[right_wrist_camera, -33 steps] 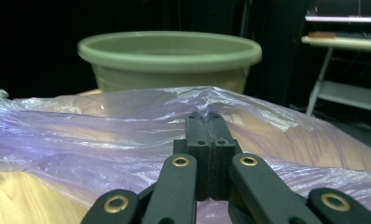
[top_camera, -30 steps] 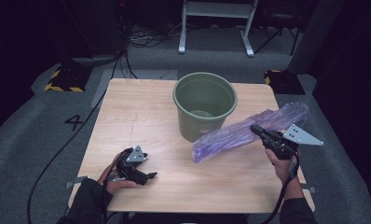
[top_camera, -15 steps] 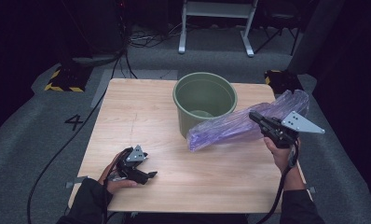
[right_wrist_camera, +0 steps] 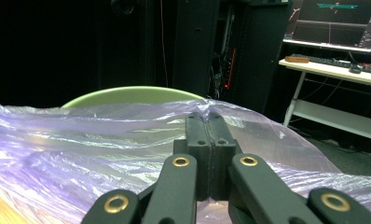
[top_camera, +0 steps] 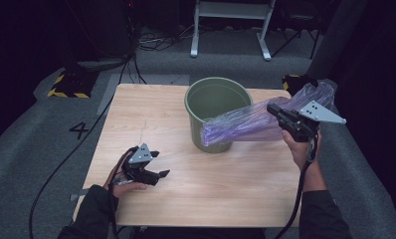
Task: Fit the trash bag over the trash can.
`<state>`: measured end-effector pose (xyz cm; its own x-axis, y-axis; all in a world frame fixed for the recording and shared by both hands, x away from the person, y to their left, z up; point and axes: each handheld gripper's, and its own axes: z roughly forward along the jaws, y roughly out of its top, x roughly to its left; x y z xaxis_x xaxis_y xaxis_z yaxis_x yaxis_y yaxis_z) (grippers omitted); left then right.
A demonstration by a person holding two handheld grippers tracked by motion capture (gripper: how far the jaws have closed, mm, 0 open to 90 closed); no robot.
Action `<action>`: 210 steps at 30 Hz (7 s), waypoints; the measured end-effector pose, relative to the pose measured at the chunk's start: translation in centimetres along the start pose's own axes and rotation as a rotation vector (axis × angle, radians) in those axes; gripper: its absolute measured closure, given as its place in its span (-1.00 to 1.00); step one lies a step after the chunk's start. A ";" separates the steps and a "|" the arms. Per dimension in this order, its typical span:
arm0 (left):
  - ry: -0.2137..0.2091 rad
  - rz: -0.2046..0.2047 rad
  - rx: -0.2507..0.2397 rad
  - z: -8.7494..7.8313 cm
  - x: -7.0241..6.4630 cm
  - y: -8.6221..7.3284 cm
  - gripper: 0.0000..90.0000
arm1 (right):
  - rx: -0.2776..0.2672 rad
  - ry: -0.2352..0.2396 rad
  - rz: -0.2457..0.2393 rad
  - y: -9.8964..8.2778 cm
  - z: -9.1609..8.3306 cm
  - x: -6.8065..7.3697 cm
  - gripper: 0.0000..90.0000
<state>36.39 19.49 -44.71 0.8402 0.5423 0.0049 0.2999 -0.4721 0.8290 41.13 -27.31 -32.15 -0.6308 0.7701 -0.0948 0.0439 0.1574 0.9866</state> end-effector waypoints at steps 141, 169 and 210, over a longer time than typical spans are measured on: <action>0.062 0.236 0.055 9.2 1.7 21.6 0.61 | 0.230 -0.211 -0.384 1.8 5.4 5.0 0.99; 0.040 0.140 -0.084 7.0 2.7 20.2 -0.61 | 0.301 -0.101 -0.436 1.8 7.3 7.4 1.00; 0.112 0.154 -0.098 7.4 3.6 19.0 0.99 | 0.259 -0.035 -0.369 -1.1 2.6 7.6 -0.53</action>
<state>48.45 7.27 -33.07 0.8154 0.5457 0.1931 0.1223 -0.4884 0.8640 38.29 -20.04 -34.27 -0.6145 0.6531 -0.4425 0.0166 0.5715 0.8205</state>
